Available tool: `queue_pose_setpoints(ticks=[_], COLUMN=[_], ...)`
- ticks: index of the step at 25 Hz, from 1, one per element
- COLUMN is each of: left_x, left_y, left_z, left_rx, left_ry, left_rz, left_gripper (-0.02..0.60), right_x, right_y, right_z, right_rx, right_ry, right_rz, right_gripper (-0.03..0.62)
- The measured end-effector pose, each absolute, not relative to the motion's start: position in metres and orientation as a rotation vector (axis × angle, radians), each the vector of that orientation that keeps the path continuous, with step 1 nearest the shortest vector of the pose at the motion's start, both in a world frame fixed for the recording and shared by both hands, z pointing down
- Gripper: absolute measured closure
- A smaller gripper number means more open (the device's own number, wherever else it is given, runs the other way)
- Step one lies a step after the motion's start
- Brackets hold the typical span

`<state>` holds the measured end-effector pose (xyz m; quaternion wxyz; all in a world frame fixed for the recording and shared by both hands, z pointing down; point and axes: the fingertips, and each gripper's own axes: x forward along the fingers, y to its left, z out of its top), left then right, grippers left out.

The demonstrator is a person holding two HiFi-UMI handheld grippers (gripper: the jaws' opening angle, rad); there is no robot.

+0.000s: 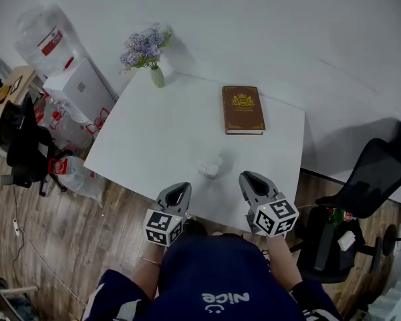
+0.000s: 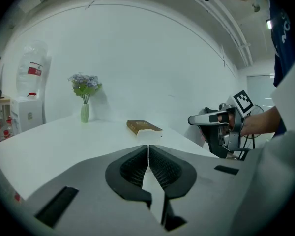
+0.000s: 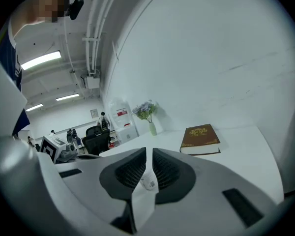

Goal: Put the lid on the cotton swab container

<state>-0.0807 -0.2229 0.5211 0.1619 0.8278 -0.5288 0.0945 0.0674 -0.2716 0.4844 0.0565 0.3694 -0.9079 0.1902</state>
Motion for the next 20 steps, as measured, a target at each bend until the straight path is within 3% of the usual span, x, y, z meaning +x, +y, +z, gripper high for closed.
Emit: queue_pose_setpoints(ticks=[7, 9, 10, 11, 20], left_x=[-0.094, -0.097, -0.097, -0.097, -0.097], left_y=[-0.255, -0.262, -0.265, -0.268, -0.292], left_z=[0.541, 0.545, 0.547, 0.549, 0.565], left_rx=[2.408, 2.419, 2.424, 2.432, 2.549], left_ry=[-1.366, -1.332, -1.316, -1.3, -1.063], left_rz=[0.381, 0.396, 0.4, 0.403, 0.489], left_gripper=[0.557, 0.55, 0.538, 0.52, 0.336], right_x=[0.04, 0.036, 0.033, 0.029, -0.014], right_y=[-0.313, -0.326, -0.33, -0.332, -0.336], right_z=[0.49, 0.494, 0.497, 0.5, 0.512], right_rx=[1.026, 1.023, 1.001, 0.962, 0.592], right_ry=[-2.767, -2.755, -2.745, -2.737, -2.692], right_rz=[0.688, 0.742, 0.763, 0.776, 0.691], right_gripper=[0.531, 0.489, 0.432, 0.418, 0.414])
